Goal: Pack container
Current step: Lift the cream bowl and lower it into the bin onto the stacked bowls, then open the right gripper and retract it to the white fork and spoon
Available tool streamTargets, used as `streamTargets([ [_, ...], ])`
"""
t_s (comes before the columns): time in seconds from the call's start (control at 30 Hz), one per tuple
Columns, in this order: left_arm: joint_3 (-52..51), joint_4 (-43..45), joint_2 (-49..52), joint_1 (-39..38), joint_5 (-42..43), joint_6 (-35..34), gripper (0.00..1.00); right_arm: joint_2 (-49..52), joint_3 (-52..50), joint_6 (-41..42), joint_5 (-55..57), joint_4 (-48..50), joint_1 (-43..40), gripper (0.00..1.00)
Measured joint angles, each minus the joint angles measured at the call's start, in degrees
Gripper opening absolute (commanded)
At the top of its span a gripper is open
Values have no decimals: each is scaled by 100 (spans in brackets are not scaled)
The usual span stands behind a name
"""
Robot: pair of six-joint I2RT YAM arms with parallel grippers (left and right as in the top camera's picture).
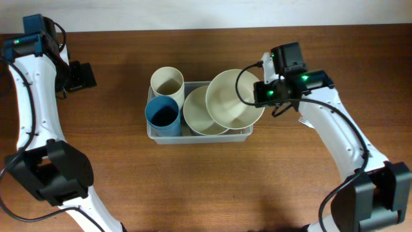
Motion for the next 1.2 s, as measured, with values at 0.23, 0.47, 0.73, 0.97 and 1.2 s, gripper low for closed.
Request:
streamTargets([
  [0.23,0,0,0,0,-2,0,100,-2,11,190,-13,219,280,4],
  [0.47,0,0,0,0,-2,0,100,-2,11,566,-79,356,461,4],
  [0.73,0,0,0,0,0,0,100,219,11,702,-144,361,826,4],
  [0.97,0,2,0,0,0,0,100,334,11,761,-142,188,837,4],
  [1.2,0,0,0,0,0,0,100,334,11,796,-181,74,837,20],
])
